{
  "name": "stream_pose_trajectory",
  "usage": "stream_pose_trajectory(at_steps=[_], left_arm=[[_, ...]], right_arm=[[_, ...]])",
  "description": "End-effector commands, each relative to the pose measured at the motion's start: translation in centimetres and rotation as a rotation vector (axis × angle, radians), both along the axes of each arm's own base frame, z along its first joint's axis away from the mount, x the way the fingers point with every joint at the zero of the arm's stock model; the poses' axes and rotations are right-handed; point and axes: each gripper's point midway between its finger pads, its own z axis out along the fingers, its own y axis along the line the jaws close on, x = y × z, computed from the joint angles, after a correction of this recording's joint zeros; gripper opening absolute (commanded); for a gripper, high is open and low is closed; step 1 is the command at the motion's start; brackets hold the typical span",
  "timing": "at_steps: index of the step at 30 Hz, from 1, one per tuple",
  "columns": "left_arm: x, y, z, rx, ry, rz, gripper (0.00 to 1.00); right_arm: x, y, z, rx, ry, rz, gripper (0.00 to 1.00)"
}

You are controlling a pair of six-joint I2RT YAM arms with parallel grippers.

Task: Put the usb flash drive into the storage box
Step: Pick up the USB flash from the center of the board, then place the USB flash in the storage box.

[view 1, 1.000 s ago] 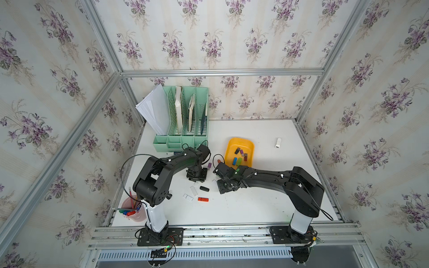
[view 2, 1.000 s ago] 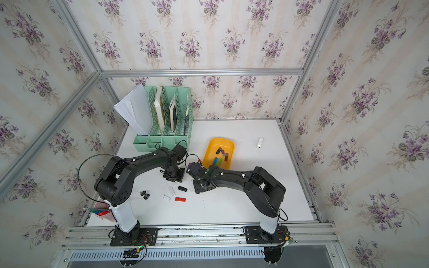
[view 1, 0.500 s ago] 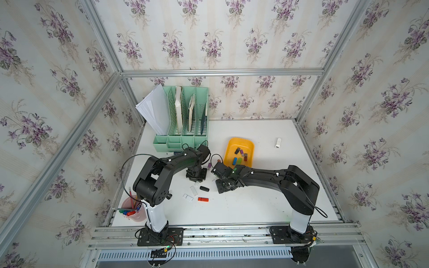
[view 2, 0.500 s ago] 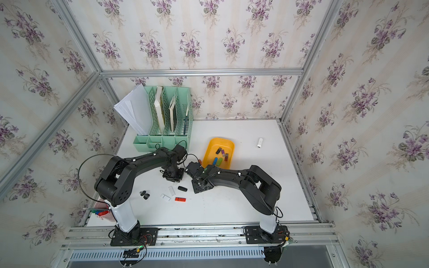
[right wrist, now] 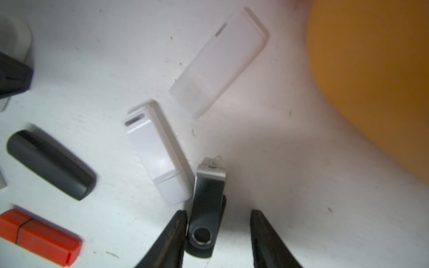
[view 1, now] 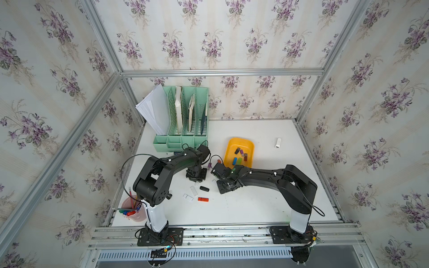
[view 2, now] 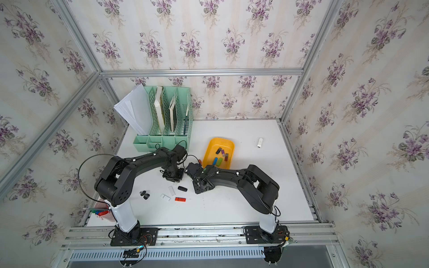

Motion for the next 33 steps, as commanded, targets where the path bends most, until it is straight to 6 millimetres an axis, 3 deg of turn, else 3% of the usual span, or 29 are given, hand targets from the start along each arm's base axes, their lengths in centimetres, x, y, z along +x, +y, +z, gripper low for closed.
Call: stream_pose_trajectory(at_steps=[1, 6, 16, 23, 27, 33], left_arm=[[-0.6, 0.3, -0.4, 0.010, 0.028, -0.002, 0.29], [-0.7, 0.3, -0.5, 0.013, 0.034, -0.003, 0.29], [-0.6, 0.7, -0.5, 0.019, 0.031, 0.003, 0.28], [-0.5, 0.7, -0.4, 0.017, 0.032, 0.003, 0.28], [-0.6, 0.8, -0.5, 0.019, 0.036, 0.004, 0.28], [-0.6, 0.8, -0.6, 0.019, 0.039, 0.003, 0.28]], right_arm=[[0.3, -0.8, -0.1, -0.046, -0.019, -0.002, 0.48], [0.3, -0.3, -0.2, -0.030, -0.010, 0.011, 0.44], [0.1, 0.0, 0.0, -0.017, 0.000, 0.015, 0.28], [0.3, 0.0, 0.9, -0.001, -0.016, 0.007, 0.22], [0.4, -0.2, 2.2, 0.009, -0.038, -0.005, 0.20], [1.2, -1.3, 6.6, 0.043, -0.097, -0.042, 0.20]])
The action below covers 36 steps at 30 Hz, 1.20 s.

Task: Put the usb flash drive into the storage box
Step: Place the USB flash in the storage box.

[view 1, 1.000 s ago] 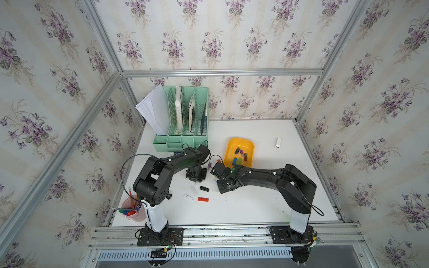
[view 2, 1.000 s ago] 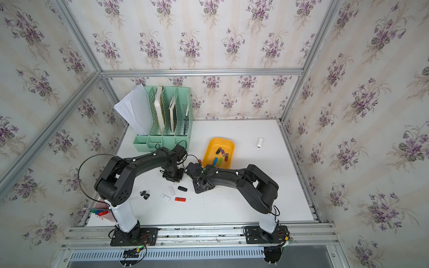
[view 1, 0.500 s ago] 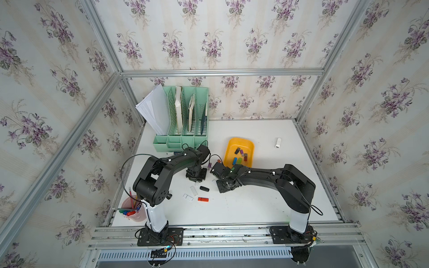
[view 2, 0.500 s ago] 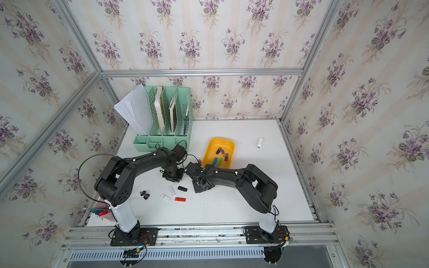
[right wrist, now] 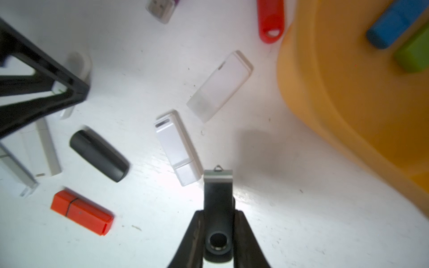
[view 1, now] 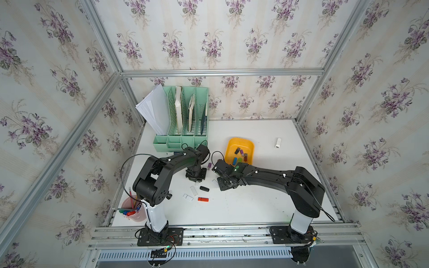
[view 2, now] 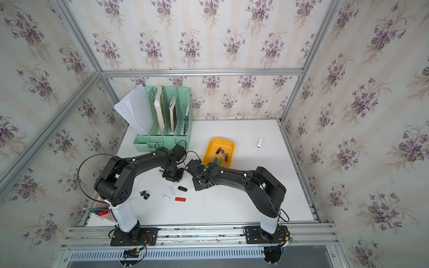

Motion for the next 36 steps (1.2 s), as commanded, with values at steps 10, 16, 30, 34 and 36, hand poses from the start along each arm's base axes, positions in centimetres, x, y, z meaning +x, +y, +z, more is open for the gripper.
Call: stream_pose_trajectory(at_steps=[10, 16, 30, 34, 36], left_arm=[[-0.3, 0.2, -0.7, 0.023, 0.043, -0.016, 0.28], [0.3, 0.0, -0.7, 0.020, 0.043, -0.014, 0.27], [0.4, -0.2, -1.5, 0.021, 0.062, -0.017, 0.27], [0.4, 0.0, -1.5, 0.022, 0.063, -0.016, 0.27], [0.5, 0.0, -1.5, 0.020, 0.061, -0.014, 0.27]], right_arm=[[5.6, -5.7, 7.6, 0.026, -0.134, -0.130, 0.18], [10.2, -7.3, 6.5, 0.027, -0.142, -0.168, 0.18], [16.3, -4.5, 0.1, 0.125, -0.032, -0.168, 0.16], [16.5, -3.6, -1.2, 0.148, -0.005, -0.167, 0.16], [16.6, -3.6, -1.7, 0.145, 0.002, -0.170, 0.16]])
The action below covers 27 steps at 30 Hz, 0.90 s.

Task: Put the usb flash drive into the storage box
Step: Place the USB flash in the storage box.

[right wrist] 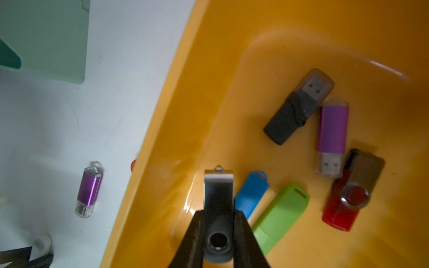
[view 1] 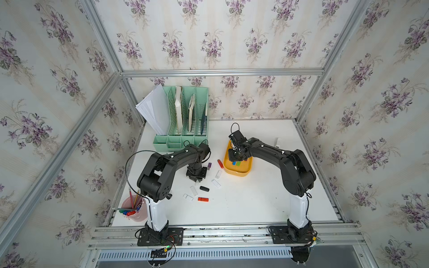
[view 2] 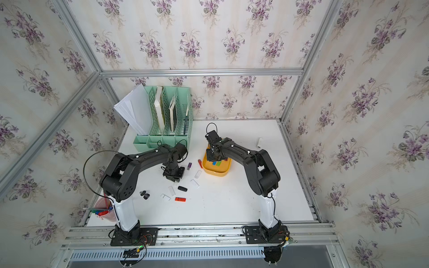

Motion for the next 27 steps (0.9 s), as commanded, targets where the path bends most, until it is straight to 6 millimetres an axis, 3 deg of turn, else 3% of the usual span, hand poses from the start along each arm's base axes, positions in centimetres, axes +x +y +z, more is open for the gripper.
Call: stream_pose_trajectory(at_steps=[1, 10, 27], left_arm=[[0.7, -0.1, -1.0, -0.006, -0.021, -0.010, 0.27], [0.7, 0.2, -1.2, -0.005, -0.017, -0.008, 0.27], [0.7, 0.2, -0.9, -0.005, -0.018, -0.008, 0.27]], right_arm=[[0.4, 0.9, -0.2, 0.039, 0.000, -0.001, 0.16], [0.8, 0.7, -1.8, 0.019, 0.021, -0.006, 0.16], [0.9, -1.7, -2.6, -0.081, 0.027, -0.046, 0.17]])
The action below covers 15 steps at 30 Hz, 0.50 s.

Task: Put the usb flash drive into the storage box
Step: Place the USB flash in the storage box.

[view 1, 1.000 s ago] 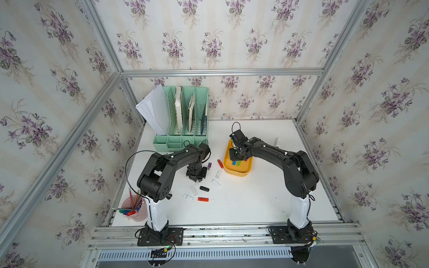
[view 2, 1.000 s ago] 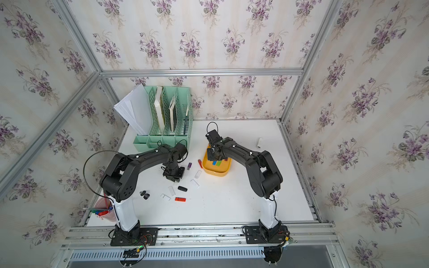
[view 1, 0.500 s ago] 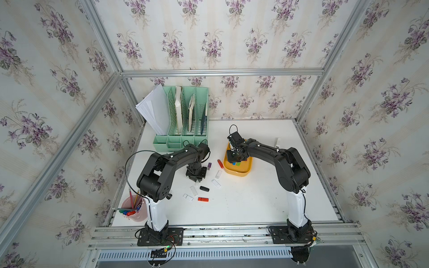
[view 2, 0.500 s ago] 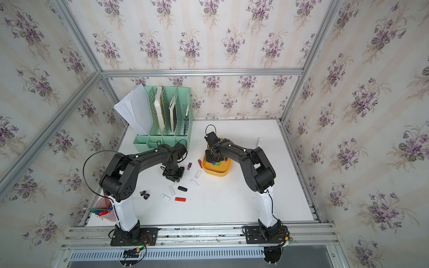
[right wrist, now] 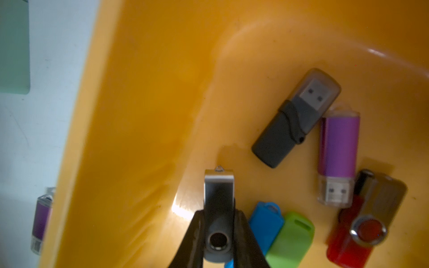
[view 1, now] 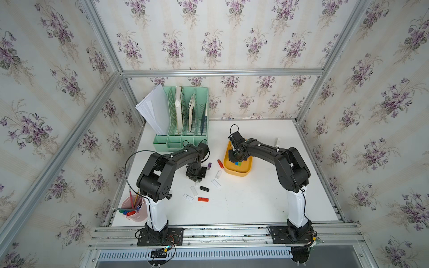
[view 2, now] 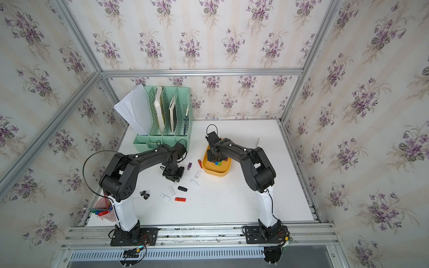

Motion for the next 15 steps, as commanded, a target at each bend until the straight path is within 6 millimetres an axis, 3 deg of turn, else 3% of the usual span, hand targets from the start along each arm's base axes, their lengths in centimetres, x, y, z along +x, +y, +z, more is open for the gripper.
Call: stream_pose_trajectory(at_steps=[1, 6, 9, 15], left_arm=[[0.6, 0.2, -0.9, 0.012, -0.024, -0.011, 0.27], [0.8, 0.1, -0.5, 0.009, -0.030, -0.014, 0.27], [0.9, 0.0, -0.1, 0.007, -0.034, -0.016, 0.27], [1.5, -0.3, 1.5, -0.006, -0.055, -0.019, 0.26]], right_arm=[[-0.2, -0.6, -0.3, -0.032, 0.010, -0.010, 0.22], [0.1, -0.5, 0.7, -0.022, -0.014, -0.010, 0.38], [0.3, -0.5, 1.8, -0.009, -0.036, -0.012, 0.42], [0.5, -1.2, 5.9, 0.005, -0.113, -0.040, 0.44]])
